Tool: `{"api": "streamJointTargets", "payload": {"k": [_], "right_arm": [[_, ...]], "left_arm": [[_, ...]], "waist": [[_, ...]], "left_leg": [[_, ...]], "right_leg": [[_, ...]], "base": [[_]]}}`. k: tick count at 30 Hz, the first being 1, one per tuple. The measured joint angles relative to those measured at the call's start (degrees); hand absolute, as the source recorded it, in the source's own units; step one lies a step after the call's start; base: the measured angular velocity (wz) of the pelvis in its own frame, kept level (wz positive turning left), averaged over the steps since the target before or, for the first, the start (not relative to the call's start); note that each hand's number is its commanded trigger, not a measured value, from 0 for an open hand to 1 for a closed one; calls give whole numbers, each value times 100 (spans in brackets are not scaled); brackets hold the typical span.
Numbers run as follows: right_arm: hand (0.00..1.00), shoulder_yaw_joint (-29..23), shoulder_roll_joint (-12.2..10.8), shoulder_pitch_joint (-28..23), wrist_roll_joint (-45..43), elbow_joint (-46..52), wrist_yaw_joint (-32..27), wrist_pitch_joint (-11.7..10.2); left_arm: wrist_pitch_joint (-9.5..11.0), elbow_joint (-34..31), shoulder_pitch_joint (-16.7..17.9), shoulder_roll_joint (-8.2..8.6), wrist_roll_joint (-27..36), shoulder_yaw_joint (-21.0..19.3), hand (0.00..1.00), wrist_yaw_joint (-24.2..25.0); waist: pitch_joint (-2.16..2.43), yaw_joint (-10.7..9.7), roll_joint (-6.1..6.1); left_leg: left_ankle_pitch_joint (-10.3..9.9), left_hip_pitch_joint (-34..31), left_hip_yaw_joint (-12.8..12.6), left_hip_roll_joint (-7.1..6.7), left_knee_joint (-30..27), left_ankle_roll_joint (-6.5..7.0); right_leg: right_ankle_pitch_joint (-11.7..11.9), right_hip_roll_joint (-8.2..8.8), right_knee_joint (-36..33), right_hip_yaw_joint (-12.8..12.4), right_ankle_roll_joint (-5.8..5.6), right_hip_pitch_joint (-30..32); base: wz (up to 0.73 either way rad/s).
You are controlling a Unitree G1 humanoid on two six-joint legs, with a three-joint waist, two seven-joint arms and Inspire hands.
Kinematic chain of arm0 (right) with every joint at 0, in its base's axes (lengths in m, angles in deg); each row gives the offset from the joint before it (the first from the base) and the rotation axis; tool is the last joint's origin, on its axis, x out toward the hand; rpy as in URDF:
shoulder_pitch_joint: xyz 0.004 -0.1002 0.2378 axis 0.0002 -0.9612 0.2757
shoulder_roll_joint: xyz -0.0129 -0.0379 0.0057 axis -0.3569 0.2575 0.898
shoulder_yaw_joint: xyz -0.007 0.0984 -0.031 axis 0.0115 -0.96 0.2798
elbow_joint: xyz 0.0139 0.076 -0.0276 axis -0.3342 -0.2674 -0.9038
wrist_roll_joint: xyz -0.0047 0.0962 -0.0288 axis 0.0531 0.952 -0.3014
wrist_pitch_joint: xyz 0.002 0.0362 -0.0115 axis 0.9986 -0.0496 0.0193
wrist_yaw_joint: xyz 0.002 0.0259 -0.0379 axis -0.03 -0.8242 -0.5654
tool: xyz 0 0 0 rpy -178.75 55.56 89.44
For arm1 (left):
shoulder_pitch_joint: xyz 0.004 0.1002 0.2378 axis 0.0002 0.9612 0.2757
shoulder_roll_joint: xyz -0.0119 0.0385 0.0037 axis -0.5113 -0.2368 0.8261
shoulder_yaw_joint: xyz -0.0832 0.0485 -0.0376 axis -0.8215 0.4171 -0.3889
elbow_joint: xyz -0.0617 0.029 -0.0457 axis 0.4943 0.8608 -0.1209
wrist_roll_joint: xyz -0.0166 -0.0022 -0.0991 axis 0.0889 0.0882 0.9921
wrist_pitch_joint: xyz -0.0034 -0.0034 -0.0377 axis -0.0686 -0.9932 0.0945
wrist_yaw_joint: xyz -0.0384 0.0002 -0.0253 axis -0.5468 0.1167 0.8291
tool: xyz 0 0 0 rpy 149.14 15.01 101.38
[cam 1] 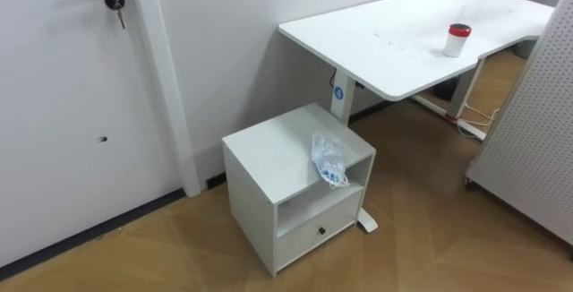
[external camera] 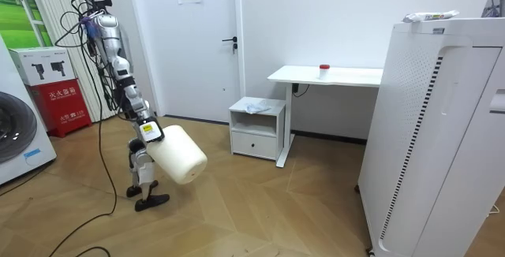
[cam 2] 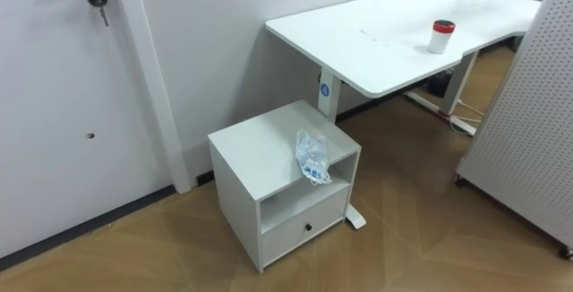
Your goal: Pick garbage
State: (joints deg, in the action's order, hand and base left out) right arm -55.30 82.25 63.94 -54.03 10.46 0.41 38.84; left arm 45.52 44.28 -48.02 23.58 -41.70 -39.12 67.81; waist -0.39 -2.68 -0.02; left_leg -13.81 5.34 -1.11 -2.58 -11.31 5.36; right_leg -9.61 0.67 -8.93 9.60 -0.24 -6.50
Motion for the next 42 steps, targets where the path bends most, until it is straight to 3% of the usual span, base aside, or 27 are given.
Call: {"api": "streamJointTargets", "payload": {"k": [10,21,27,30,31,32,33,34,36,37,38,39,40,41,42], "right_arm": [[100,2,0,-6,71,7,3,33],[100,1,19,-67,132,8,72,25],[100,1,91,-82,94,-62,220,52],[100,2,98,-71,136,-64,232,53],[100,3,95,-68,140,-63,213,56],[100,-1,93,-66,139,-49,197,60],[100,0,101,-70,139,-47,193,62],[100,19,143,-97,170,-49,178,92],[100,70,234,-134,221,-50,168,126],[100,131,292,-136,212,-39,162,151],[100,235,335,-163,177,-20,161,176],[100,274,351,-183,135,-21,160,184],[100,380,386,-208,81,-7,154,201],[100,461,401,-257,65,53,143,229],[100,458,400,-266,69,77,138,241]], "left_arm": [[-100,57,2,-1,0,3,0,0],[-54,42,74,0,-185,-47,0,1],[-34,90,4,-30,-182,-136,0,122],[-104,117,9,-30,-180,-130,0,133],[-111,125,-1,-32,-185,-126,0,133],[-108,128,5,-37,-184,-118,0,132],[-107,130,14,-35,-184,-114,0,128],[-91,123,40,-20,-159,-45,0,121],[-99,117,114,-16,-170,2,0,123],[-90,112,186,-25,-168,-18,0,117],[-86,112,246,-39,-167,-24,0,104],[-84,112,281,-42,-164,-24,0,103],[-78,115,337,-35,-156,-23,0,106],[-43,112,342,-34,-135,-22,0,105],[16,109,331,-34,-102,-21,0,103]], "waist": [[4,-9,-7],[20,23,-20],[8,37,-40],[7,38,-41],[-1,23,-57],[-11,-19,-77],[-39,-14,-119],[-39,13,-138],[-32,120,-138],[-21,224,-99],[-20,311,-83],[-17,348,-83],[-24,367,-40],[14,353,-68],[30,346,-76]], "left_leg": [[-1,-23,1,1,-2,1],[-76,-133,16,26,-179,-19],[-511,-421,110,115,-1083,-120],[-600,-510,-132,197,-1403,-218],[-565,-731,-410,265,-1783,-297],[-374,-1221,-588,311,-2651,-495],[-251,-1524,-560,297,-3057,-522],[-247,-1855,-468,193,-3145,-403],[-150,-2233,-491,81,-2267,-473],[118,-2405,-496,81,-1485,-564],[461,-2473,-464,102,-821,-568],[595,-2485,-431,128,-594,-558],[963,-2481,-421,180,-422,-550],[1323,-2453,-457,164,-454,-472],[1441,-2453,-499,159,-487,-371]], "right_leg": [[0,5,-34,4,0,43],[-40,-9,-115,24,22,102],[-540,-31,-898,152,108,286],[-857,-11,-1129,109,254,384],[-920,-16,-1227,74,308,481],[-948,-65,-1256,-79,389,537],[-965,-77,-1300,-199,434,502],[-983,-55,-1310,-330,462,450],[-1034,-55,-1311,-548,488,434],[-1088,-70,-1315,-651,490,413],[-1161,-71,-1321,-740,486,352],[-1208,-69,-1322,-814,483,302],[-1306,-61,-1320,-897,463,202],[-1410,-46,-1314,-1018,393,143],[-1436,-35,-1304,-1062,339,131]], "base": [[0],[1],[12],[11],[29],[28],[21],[0],[-24],[-54],[-60],[-64],[-56],[-51],[-43]]}}
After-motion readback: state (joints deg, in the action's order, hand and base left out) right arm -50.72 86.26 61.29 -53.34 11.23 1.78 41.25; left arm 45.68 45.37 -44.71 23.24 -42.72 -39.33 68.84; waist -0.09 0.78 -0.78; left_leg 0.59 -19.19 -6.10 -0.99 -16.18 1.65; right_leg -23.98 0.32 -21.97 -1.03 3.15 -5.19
